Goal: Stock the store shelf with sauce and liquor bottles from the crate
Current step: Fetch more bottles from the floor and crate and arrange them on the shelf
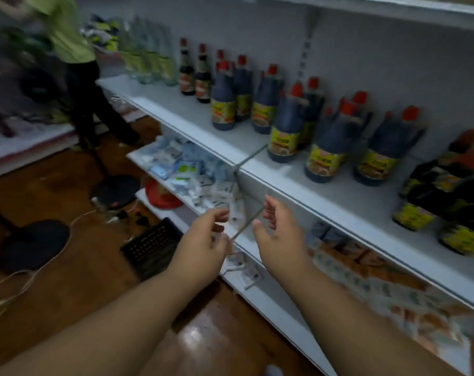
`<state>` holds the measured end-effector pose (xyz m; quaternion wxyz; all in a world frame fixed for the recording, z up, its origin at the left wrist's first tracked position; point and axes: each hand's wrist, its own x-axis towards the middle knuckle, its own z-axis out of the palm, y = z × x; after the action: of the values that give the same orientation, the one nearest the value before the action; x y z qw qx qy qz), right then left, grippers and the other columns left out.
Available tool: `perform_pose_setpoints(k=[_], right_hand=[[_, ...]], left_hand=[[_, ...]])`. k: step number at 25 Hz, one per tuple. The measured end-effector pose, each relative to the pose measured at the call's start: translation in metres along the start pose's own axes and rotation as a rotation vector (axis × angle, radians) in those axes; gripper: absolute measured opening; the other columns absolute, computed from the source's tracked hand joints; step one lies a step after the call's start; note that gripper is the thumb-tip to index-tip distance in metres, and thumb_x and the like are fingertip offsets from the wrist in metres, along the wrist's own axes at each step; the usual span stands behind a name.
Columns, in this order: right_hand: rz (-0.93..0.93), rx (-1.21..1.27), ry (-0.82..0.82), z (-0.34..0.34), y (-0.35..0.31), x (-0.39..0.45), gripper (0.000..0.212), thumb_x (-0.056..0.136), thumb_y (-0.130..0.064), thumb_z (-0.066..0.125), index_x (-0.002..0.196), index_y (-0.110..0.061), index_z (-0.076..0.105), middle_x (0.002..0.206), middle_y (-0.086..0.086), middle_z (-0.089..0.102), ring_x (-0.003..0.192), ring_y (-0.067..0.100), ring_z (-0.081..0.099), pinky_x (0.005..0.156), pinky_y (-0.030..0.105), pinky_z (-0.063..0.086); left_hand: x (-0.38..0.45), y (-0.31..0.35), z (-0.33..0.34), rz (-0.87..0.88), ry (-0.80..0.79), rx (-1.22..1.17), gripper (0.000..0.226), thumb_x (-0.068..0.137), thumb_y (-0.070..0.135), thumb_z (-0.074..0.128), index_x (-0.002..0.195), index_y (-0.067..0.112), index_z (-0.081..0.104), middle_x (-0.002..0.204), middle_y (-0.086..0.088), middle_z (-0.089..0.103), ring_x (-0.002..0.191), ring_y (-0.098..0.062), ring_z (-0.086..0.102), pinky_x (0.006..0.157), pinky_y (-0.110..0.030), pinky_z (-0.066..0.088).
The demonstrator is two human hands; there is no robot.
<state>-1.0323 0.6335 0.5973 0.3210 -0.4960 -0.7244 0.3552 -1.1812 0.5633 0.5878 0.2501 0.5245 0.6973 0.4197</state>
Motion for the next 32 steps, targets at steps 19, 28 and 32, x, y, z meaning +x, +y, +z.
perform_pose_setpoints(k=[19,28,32], right_hand=[[-0.344,-0.079,-0.756,0.484,-0.207,0.117,0.050,0.086,-0.031,0.070,0.132,-0.032,0.051,0.130,-0.010,0.048,0.116,0.007,0.053,0.087,0.023,0.044],[0.060,0.007,-0.574,0.591,-0.238,0.219,0.044,0.081,-0.037,0.074,0.121,-0.037,0.056,0.119,-0.008,0.059,0.102,0.005,0.059,0.087,0.033,0.055],[0.187,-0.058,-0.519,0.630,-0.204,0.279,0.049,0.075,-0.037,0.074,0.121,-0.032,0.059,0.113,0.000,0.061,0.092,0.012,0.061,0.084,0.035,0.054]], left_hand=[[-0.011,-0.286,-0.358,-0.545,0.570,0.193,0.044,0.090,0.016,0.062,0.123,0.044,0.055,0.117,0.018,0.048,0.100,0.003,0.053,0.087,-0.022,0.050],[0.140,-0.390,-0.494,-0.462,0.133,0.310,0.044,0.092,0.015,0.053,0.127,0.041,0.055,0.126,0.016,0.042,0.095,0.000,0.054,0.089,-0.023,0.047],[0.232,-0.440,-0.493,-0.456,-0.035,0.323,0.046,0.091,0.023,0.057,0.132,0.041,0.049,0.128,0.014,0.046,0.088,0.000,0.056,0.081,-0.020,0.045]])
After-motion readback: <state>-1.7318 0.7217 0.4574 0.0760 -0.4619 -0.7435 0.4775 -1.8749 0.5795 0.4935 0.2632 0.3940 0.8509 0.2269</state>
